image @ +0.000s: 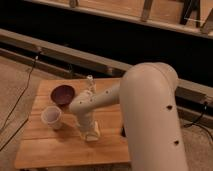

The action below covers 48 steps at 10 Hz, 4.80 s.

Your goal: Wipe the white sponge on the table

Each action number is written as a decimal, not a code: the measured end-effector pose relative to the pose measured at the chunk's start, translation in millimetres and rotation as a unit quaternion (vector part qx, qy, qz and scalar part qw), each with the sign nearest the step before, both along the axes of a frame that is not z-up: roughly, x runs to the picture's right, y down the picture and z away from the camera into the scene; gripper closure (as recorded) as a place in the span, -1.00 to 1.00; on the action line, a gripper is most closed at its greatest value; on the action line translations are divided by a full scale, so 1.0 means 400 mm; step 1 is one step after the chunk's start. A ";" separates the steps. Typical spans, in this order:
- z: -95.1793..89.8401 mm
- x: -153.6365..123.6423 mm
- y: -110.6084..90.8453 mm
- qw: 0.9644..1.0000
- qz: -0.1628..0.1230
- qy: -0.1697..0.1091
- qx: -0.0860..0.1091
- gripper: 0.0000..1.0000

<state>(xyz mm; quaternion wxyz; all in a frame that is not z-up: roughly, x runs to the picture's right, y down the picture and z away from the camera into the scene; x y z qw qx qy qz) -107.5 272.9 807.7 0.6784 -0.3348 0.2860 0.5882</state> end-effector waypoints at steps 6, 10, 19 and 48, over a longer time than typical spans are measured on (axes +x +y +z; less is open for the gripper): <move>0.040 -0.030 -0.068 1.000 0.003 -0.018 0.020 1.00; 0.080 -0.014 -0.106 0.999 0.003 -0.017 0.028 1.00; 0.131 0.087 -0.209 0.999 0.005 0.010 0.053 1.00; 0.072 0.008 -0.066 0.968 -0.122 -0.126 -0.181 1.00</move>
